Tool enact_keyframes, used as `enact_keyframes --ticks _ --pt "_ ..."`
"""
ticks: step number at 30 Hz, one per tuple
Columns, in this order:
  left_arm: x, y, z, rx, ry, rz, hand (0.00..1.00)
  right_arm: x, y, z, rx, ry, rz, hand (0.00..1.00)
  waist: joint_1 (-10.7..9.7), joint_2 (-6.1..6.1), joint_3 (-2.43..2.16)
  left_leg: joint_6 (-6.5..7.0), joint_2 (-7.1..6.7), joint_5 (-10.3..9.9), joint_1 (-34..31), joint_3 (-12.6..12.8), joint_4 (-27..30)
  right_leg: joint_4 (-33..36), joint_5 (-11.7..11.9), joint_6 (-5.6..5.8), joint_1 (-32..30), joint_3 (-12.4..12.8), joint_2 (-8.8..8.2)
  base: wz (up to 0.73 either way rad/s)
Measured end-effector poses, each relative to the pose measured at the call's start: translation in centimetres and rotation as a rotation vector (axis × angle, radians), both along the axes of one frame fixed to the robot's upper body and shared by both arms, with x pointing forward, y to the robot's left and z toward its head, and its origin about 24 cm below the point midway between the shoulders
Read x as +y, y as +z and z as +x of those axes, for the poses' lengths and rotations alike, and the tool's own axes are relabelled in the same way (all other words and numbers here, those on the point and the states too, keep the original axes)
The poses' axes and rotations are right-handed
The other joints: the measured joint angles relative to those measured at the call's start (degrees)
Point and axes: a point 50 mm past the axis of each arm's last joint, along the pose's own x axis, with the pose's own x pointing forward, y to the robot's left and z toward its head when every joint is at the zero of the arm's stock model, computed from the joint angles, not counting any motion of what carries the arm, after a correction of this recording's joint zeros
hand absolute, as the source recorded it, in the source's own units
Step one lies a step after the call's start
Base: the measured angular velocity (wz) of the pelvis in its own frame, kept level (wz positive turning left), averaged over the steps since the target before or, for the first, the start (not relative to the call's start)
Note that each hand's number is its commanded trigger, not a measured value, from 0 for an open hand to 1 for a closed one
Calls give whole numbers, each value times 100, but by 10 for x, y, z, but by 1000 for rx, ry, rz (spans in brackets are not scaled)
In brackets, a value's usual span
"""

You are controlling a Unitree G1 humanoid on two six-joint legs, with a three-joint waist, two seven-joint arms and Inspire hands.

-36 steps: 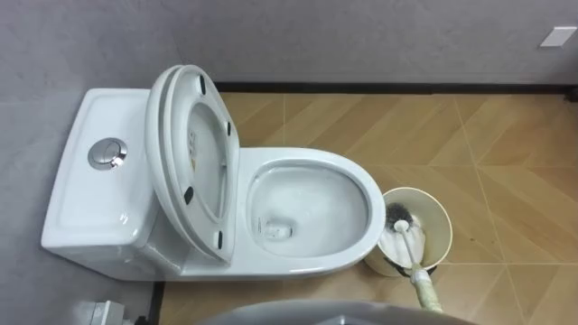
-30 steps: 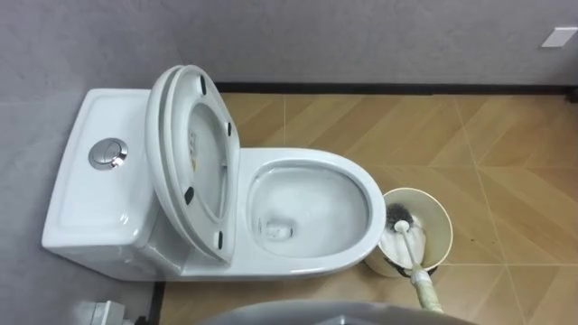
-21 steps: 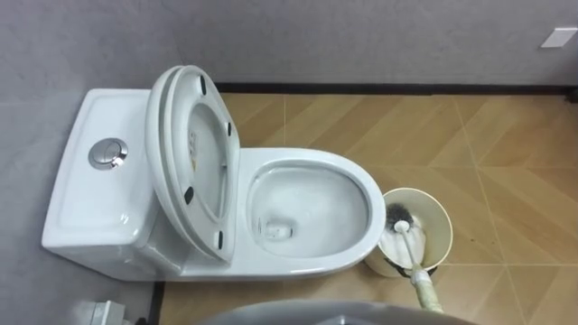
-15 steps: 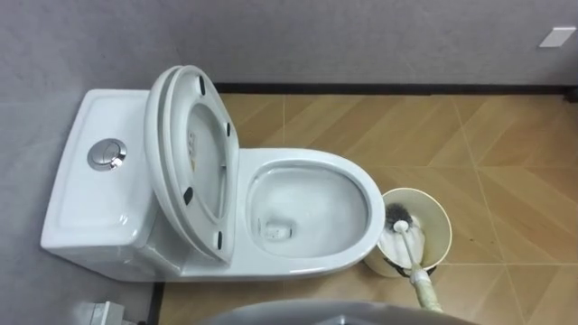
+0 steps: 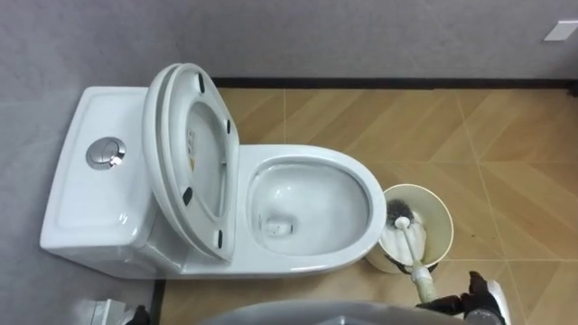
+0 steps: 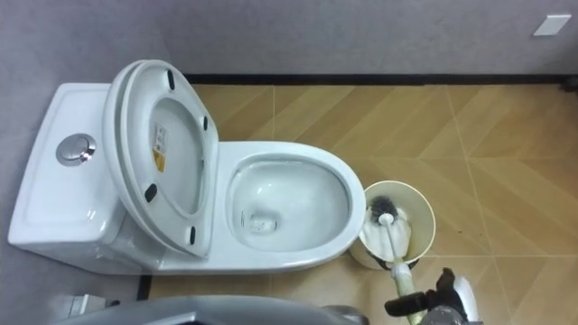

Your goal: Brush toilet

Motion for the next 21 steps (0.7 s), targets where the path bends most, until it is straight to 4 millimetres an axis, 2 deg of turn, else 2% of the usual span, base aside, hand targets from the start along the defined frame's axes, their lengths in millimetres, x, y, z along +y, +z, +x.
enact_keyframes --ticks 5,10,13,15,18,21 --pt "-1 0 0 -14 2 -8 0 1 4 10 -79 -21 4 0 14 -15 11 0 -1 0 11 -6 -1 1 0 0 42 -4 -3 0" --pt "-1 1 5 -43 -6 -13 0 1 5 12 -108 -48 -9 0 6 2 8 0 -3 -4 -73 -63 34 17 0 0 -39 -61 -12 5" --pt "-1 2 18 -91 9 -14 0 1 7 22 -135 -60 -19 0 3 51 8 7 1 -7 -351 -86 163 74 6 -10 -254 -55 -18 2" --pt "-1 4 34 -162 28 0 0 1 10 34 -160 -54 -29 0 11 79 -5 17 5 -8 -638 -128 315 174 13 -20 -487 -71 -30 7" --pt "-2 8 53 -230 33 1 0 3 8 41 -150 -48 -26 0 9 103 20 24 5 -7 -976 -250 495 285 16 -26 -764 -142 -43 16" --pt "-4 8 62 -280 99 -38 0 3 8 47 -152 -78 -11 0 30 141 35 58 -4 25 -1274 -290 533 444 16 -26 -1097 -157 -66 8"
